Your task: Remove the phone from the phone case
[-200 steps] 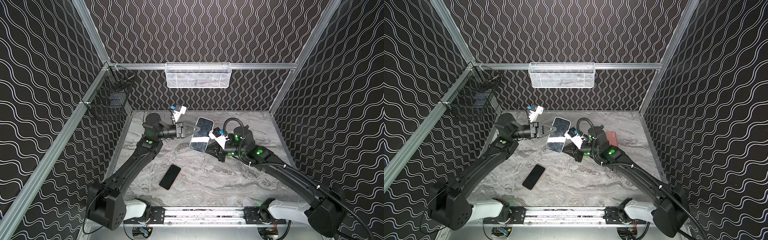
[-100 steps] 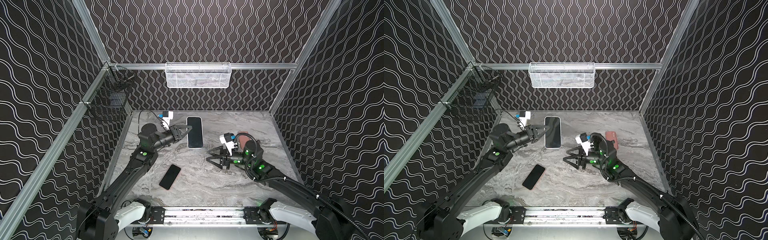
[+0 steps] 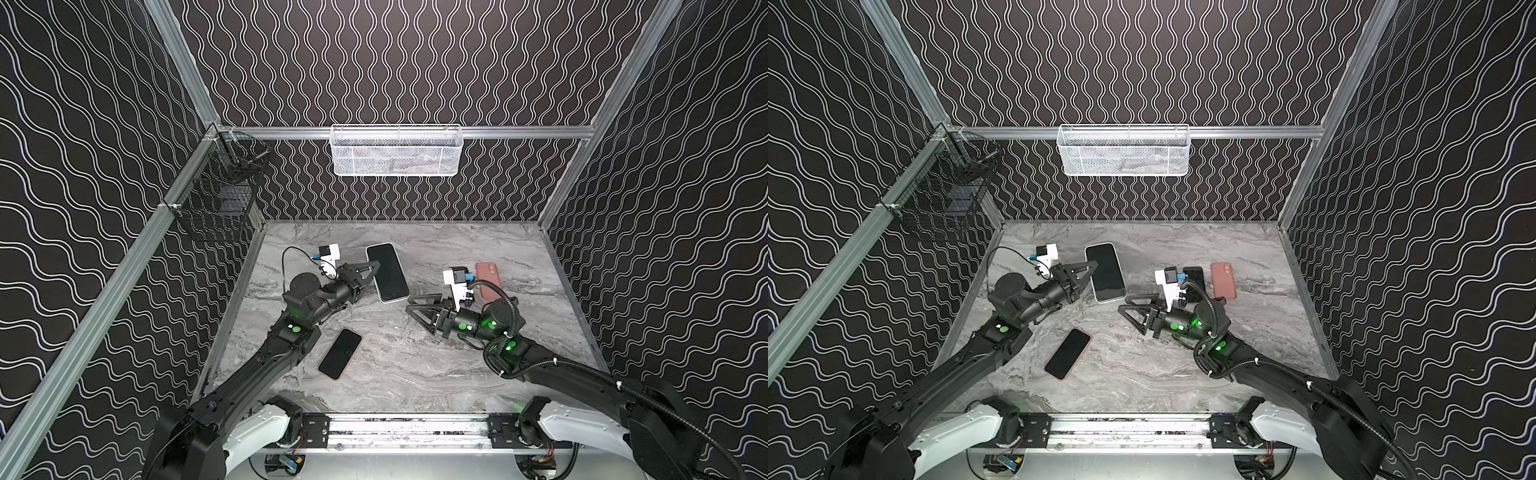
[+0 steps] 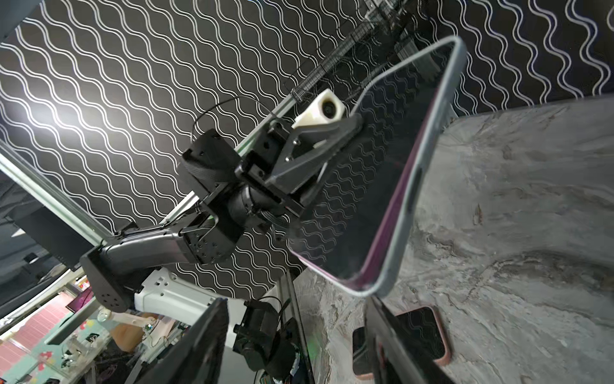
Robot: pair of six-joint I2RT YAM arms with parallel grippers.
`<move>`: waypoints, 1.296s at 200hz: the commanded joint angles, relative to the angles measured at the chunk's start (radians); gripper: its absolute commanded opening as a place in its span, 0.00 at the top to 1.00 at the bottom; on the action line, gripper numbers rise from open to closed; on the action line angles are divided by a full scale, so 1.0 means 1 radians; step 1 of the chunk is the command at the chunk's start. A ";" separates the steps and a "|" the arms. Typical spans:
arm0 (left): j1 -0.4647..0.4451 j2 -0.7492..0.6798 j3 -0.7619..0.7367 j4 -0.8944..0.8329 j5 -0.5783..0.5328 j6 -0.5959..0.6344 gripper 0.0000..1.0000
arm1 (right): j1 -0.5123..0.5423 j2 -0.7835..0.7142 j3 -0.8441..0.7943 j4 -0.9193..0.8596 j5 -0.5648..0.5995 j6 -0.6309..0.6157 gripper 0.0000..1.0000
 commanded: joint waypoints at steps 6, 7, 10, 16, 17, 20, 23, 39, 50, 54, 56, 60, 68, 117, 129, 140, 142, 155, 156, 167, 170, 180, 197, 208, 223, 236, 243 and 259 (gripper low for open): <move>-0.011 -0.006 -0.012 0.126 -0.002 -0.063 1.00 | 0.005 0.047 0.022 0.115 0.028 0.048 0.33; -0.011 -0.005 -0.013 0.127 -0.002 -0.064 1.00 | 0.005 0.048 0.022 0.116 0.027 0.049 0.33; -0.012 -0.005 -0.015 0.132 -0.002 -0.068 1.00 | 0.004 0.052 0.023 0.118 0.028 0.050 0.33; -0.013 -0.005 -0.020 0.139 0.000 -0.078 1.00 | 0.003 0.058 0.024 0.121 0.031 0.050 0.33; -0.013 -0.005 -0.021 0.141 0.001 -0.080 1.00 | 0.004 0.059 0.024 0.121 0.031 0.051 0.33; -0.014 -0.005 -0.025 0.143 0.001 -0.088 1.00 | 0.005 0.062 0.024 0.125 0.032 0.051 0.33; -0.016 -0.006 -0.028 0.146 0.001 -0.094 1.00 | 0.005 0.064 0.024 0.127 0.032 0.053 0.33; -0.020 -0.004 -0.036 0.173 0.006 -0.118 1.00 | 0.004 0.074 0.025 0.148 0.033 0.053 0.33; -0.024 0.002 -0.037 0.188 0.011 -0.132 1.00 | 0.004 0.078 0.030 0.137 0.037 0.048 0.33; -0.025 0.002 -0.038 0.194 0.011 -0.136 1.00 | 0.004 0.079 0.033 0.133 0.038 0.046 0.33; -0.026 0.002 -0.038 0.196 0.013 -0.138 1.00 | 0.004 0.080 0.034 0.133 0.038 0.045 0.33; -0.027 0.003 -0.039 0.200 0.011 -0.141 1.00 | 0.004 0.083 0.034 0.135 0.037 0.044 0.33; -0.028 0.006 -0.039 0.202 0.012 -0.147 1.00 | 0.003 0.090 0.034 0.145 0.033 0.046 0.33; -0.033 0.023 -0.042 0.242 0.019 -0.179 1.00 | 0.003 0.117 0.030 0.161 0.024 0.047 0.33; -0.035 0.029 -0.041 0.256 0.021 -0.185 1.00 | 0.003 0.120 0.027 0.162 0.030 0.047 0.34; -0.036 0.029 -0.038 0.255 0.023 -0.186 1.00 | 0.003 0.122 0.028 0.162 0.036 0.049 0.34; -0.037 0.029 -0.038 0.256 0.022 -0.187 1.00 | 0.003 0.123 0.028 0.162 0.036 0.049 0.34; -0.040 0.022 -0.039 0.249 0.016 -0.187 1.00 | 0.002 0.127 0.028 0.166 0.032 0.048 0.34; -0.040 0.022 -0.038 0.248 0.016 -0.187 1.00 | 0.002 0.127 0.028 0.166 0.032 0.048 0.34; -0.041 0.021 -0.033 0.245 0.019 -0.187 1.00 | 0.000 0.128 0.027 0.166 0.034 0.048 0.34; -0.042 0.021 -0.032 0.246 0.019 -0.188 1.00 | -0.001 0.127 0.025 0.166 0.037 0.049 0.34; -0.043 0.021 -0.026 0.251 0.023 -0.188 1.00 | -0.004 0.127 0.020 0.167 0.043 0.051 0.34; -0.048 0.023 -0.024 0.265 0.028 -0.202 1.00 | -0.017 0.130 0.004 0.191 0.042 0.068 0.35; -0.052 0.027 -0.023 0.281 0.033 -0.210 1.00 | -0.028 0.128 -0.011 0.224 0.039 0.087 0.36; -0.057 0.028 -0.020 0.287 0.037 -0.210 1.00 | -0.046 0.127 -0.025 0.250 0.035 0.106 0.37; -0.062 0.025 -0.020 0.280 0.036 -0.205 1.00 | -0.061 0.128 -0.025 0.258 0.016 0.116 0.38; -0.065 0.025 -0.017 0.273 0.037 -0.198 1.00 | -0.066 0.128 -0.024 0.263 0.007 0.125 0.39; -0.070 0.029 -0.014 0.270 0.038 -0.180 1.00 | -0.076 0.131 -0.014 0.275 -0.023 0.135 0.40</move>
